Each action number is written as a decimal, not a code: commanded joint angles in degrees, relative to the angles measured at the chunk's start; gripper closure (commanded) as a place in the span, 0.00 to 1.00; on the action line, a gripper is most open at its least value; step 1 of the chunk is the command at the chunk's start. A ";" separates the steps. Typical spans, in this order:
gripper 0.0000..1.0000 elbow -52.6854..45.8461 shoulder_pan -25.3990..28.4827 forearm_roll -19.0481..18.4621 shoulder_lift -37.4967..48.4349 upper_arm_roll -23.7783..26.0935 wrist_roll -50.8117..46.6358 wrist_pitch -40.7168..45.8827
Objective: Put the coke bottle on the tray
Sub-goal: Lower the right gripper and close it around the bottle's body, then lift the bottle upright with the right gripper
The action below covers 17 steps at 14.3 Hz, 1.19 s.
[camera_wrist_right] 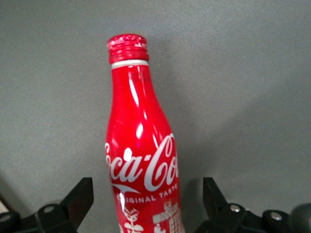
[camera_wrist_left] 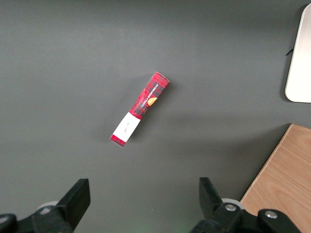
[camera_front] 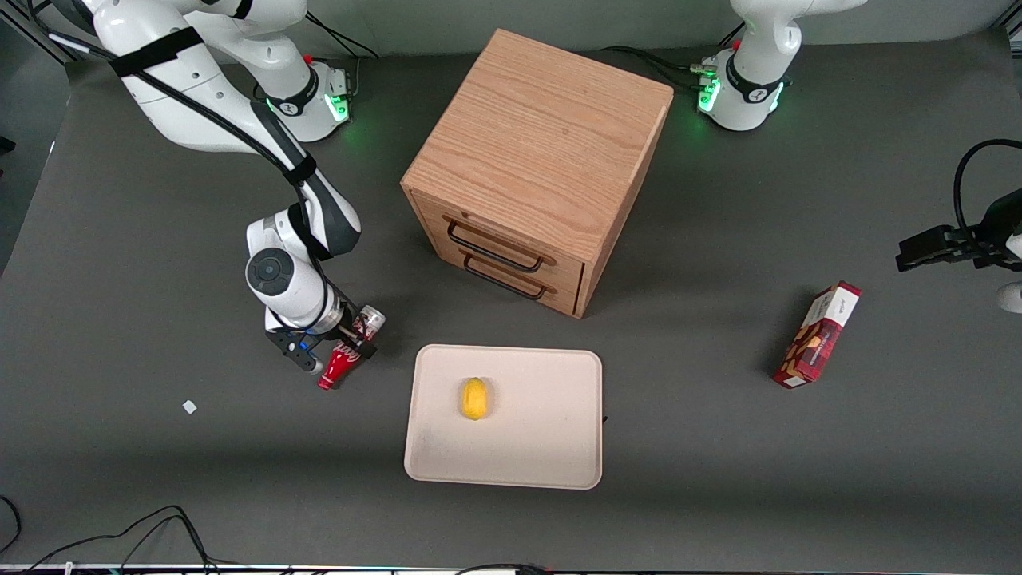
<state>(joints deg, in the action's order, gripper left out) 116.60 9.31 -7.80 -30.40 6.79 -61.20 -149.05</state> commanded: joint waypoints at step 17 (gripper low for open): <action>1.00 -2.61 -0.26 -1.96 -2.29 -0.11 -2.34 -0.45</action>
<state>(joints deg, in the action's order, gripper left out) 114.70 9.17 -7.81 -32.02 6.63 -61.46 -149.33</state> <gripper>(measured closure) 0.445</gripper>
